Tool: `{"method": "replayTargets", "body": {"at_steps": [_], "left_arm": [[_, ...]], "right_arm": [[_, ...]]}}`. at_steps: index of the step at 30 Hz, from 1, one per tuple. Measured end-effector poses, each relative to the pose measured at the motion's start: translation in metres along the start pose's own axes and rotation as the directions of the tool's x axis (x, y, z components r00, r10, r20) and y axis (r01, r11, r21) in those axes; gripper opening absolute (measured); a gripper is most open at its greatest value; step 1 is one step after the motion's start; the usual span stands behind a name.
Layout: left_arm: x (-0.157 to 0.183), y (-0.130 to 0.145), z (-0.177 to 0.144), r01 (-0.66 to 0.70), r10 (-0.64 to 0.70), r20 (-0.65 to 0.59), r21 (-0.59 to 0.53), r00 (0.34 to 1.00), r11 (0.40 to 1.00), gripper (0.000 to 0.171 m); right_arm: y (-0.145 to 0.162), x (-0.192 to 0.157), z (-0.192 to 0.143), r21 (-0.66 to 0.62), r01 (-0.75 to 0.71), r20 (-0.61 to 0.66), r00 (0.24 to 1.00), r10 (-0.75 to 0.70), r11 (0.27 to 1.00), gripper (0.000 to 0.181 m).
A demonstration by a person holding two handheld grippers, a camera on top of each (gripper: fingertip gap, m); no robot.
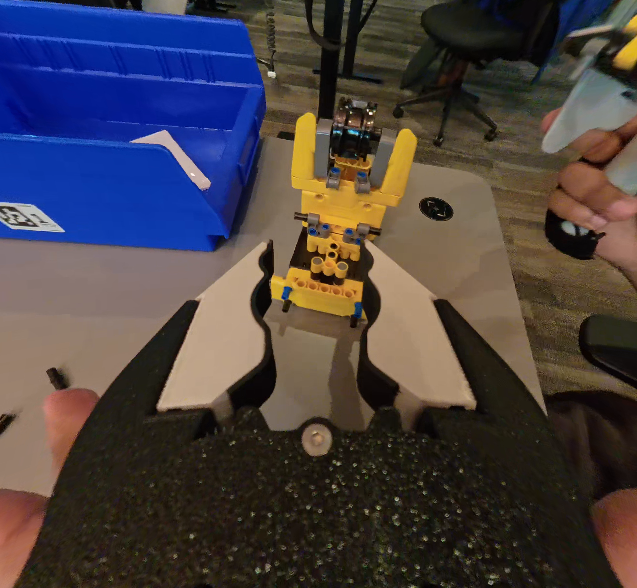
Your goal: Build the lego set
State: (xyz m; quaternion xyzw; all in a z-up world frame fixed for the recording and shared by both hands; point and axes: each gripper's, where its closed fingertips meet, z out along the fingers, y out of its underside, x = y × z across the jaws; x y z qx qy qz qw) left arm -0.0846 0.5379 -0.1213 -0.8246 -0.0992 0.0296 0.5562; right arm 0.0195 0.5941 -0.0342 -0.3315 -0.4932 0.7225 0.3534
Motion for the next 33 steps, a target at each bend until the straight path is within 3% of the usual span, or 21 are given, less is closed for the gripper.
{"method": "replayTargets", "body": {"at_steps": [4,10,11,12,13,21,25,28,29,30,33], "left_arm": [[0.006,0.011,0.011,-0.077,0.075,-0.032,-0.074,0.997,0.994,0.05],[0.015,0.005,-0.001,-0.025,0.024,-0.125,-0.009,0.992,1.0,0.05],[0.015,0.002,-0.006,-0.025,0.027,-0.141,0.019,0.99,1.0,0.046],[0.014,-0.001,-0.011,-0.014,0.02,-0.154,0.043,0.988,0.999,0.025],[0.016,-0.004,-0.016,-0.011,0.022,-0.176,0.062,0.984,0.998,0.016],[0.004,-0.011,-0.027,-0.034,0.047,-0.102,0.124,0.994,0.992,0.02],[0.001,0.007,-0.014,-0.078,0.079,-0.038,0.016,0.996,0.997,0.018],[0.021,0.007,-0.01,-0.09,0.092,-0.137,0.018,0.986,0.996,0.026],[0.024,0.005,-0.009,-0.093,0.095,-0.141,0.027,0.985,0.995,0.042],[0.021,0.005,-0.006,-0.091,0.093,-0.116,0.026,0.989,0.996,0.059],[0.011,0.013,0.005,-0.103,0.099,-0.058,-0.055,0.993,0.993,0.063]], "right_arm": [[-0.01,0.0,-0.006,0.021,0.012,-0.007,1.0,-0.011,1.0,0.054],[-0.008,0.0,-0.005,0.018,0.002,-0.003,1.0,-0.002,1.0,0.054],[-0.006,0.0,-0.004,0.014,0.0,-0.002,1.0,0.0,1.0,0.054],[-0.004,-0.001,-0.003,0.011,-0.002,-0.001,1.0,0.002,1.0,0.054],[-0.003,-0.001,-0.002,0.007,-0.004,0.001,1.0,0.004,1.0,0.054],[0.008,-0.002,0.004,-0.008,-0.03,0.01,0.999,0.03,1.0,0.054],[0.011,-0.004,0.006,-0.025,-0.016,0.012,1.0,0.016,1.0,0.054],[0.012,-0.005,0.006,-0.032,-0.007,0.013,1.0,0.008,0.999,0.054],[0.012,-0.005,0.005,-0.031,-0.008,0.013,1.0,0.008,0.999,0.054],[0.012,-0.005,0.005,-0.028,-0.01,0.013,1.0,0.01,1.0,0.054],[0.011,-0.004,0.004,-0.019,-0.02,0.013,1.0,0.02,1.0,0.054]]}}
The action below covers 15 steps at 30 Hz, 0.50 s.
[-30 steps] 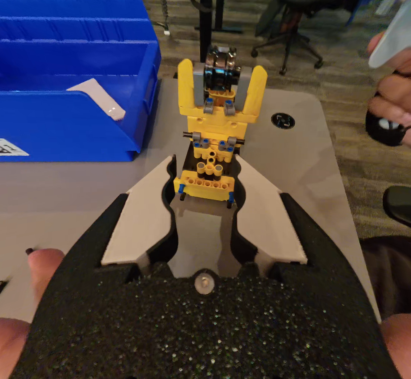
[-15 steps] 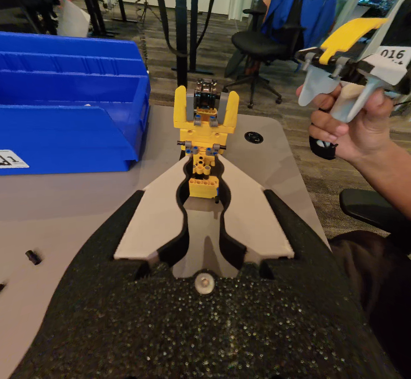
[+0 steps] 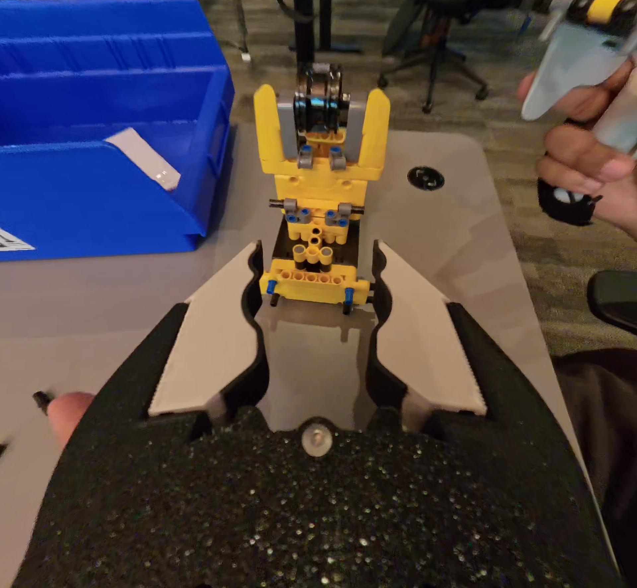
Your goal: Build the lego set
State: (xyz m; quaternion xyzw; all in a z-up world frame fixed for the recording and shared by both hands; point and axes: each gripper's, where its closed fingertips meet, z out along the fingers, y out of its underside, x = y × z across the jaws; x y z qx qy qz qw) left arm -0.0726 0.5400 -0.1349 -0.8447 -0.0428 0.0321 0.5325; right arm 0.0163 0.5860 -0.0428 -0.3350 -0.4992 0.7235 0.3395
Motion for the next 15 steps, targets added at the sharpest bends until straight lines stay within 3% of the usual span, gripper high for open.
{"method": "replayTargets", "body": {"at_steps": [3,4,5,10,15], "left_arm": [[0.0,0.009,0.01,-0.014,0.015,0.011,-0.082,1.0,0.997,0.053],[0.002,0.011,0.011,-0.026,0.027,0.007,-0.093,1.0,0.995,0.031],[0.004,0.011,0.011,-0.038,0.038,0.002,-0.089,0.999,0.995,0.024],[0.013,0.016,-0.001,-0.046,0.04,-0.059,-0.1,0.997,0.994,0.024],[0.022,0.033,-0.035,-0.067,0.055,-0.081,-0.15,0.995,0.986,0.024]], "right_arm": [[0.002,0.0,0.001,-0.003,-0.006,0.002,1.0,0.006,1.0,0.054],[0.003,0.0,0.001,-0.007,-0.004,0.002,1.0,0.004,1.0,0.054],[0.003,0.0,0.002,-0.011,-0.001,0.002,1.0,0.001,1.0,0.054],[0.007,-0.002,0.003,-0.033,0.016,0.001,1.0,-0.016,0.999,0.054],[0.006,-0.006,0.002,-0.045,0.025,0.013,1.0,-0.025,0.999,0.054]]}}
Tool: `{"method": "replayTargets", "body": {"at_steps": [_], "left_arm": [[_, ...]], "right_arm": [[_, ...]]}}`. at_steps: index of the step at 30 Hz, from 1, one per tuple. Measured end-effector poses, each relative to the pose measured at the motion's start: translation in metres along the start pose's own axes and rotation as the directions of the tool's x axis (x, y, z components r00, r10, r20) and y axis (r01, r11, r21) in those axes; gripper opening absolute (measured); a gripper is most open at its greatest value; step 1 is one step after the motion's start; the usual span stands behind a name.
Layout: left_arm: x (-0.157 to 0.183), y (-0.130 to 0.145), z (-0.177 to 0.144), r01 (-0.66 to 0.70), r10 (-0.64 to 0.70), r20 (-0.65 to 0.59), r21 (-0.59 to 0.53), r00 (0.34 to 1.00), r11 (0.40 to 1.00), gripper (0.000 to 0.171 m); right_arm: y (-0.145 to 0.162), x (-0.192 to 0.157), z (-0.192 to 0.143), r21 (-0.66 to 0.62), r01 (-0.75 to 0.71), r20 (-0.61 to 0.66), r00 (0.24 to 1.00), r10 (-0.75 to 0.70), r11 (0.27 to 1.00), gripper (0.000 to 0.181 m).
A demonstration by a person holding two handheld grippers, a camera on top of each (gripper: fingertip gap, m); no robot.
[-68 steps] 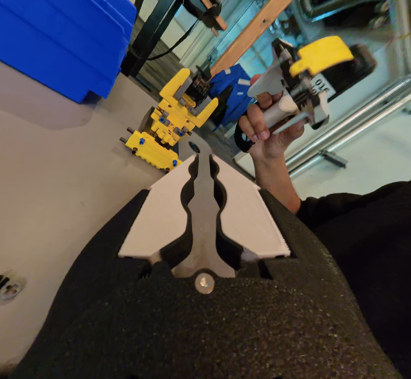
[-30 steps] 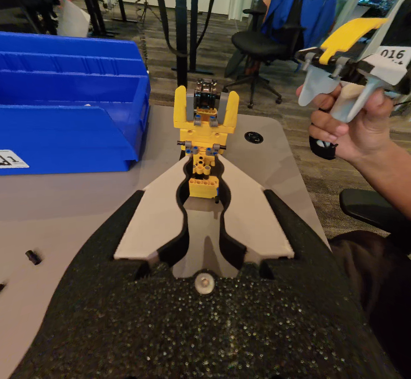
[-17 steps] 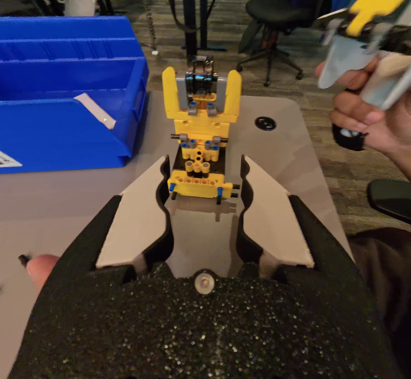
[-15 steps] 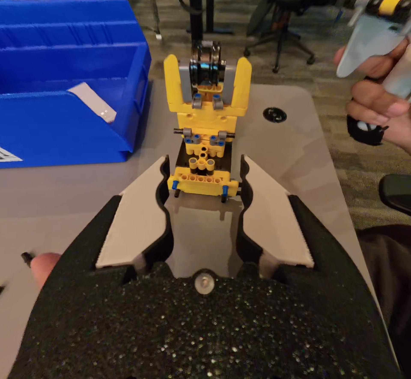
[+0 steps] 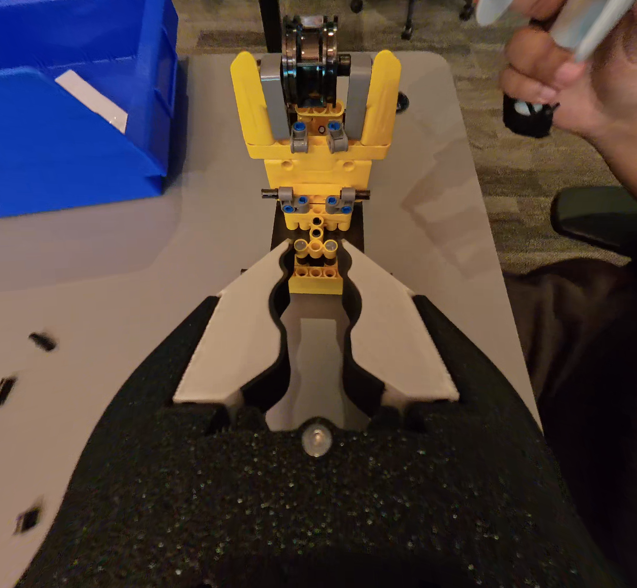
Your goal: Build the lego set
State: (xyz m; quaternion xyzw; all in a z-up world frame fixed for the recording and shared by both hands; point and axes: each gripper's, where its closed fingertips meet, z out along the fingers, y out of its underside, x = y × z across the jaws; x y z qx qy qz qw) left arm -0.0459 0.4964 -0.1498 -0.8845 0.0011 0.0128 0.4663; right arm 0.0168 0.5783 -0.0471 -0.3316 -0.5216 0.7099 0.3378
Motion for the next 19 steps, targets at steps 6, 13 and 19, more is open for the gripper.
{"method": "replayTargets", "body": {"at_steps": [6,13,19], "left_arm": [[-0.001,0.004,-0.041,0.105,-0.106,0.019,0.082,0.994,0.991,0.032],[0.057,-0.069,-0.113,0.532,-0.307,-0.497,0.412,0.812,0.739,0.041],[0.105,-0.08,-0.126,0.809,-0.337,-0.884,0.075,0.325,0.582,0.046]], "right_arm": [[0.004,-0.024,0.014,0.016,-0.07,0.117,0.991,0.068,0.997,0.054],[-0.018,-0.079,0.034,0.157,-0.003,0.212,0.977,-0.03,0.988,0.054],[-0.019,-0.135,0.056,0.225,0.173,0.219,0.95,-0.222,0.959,0.054]]}}
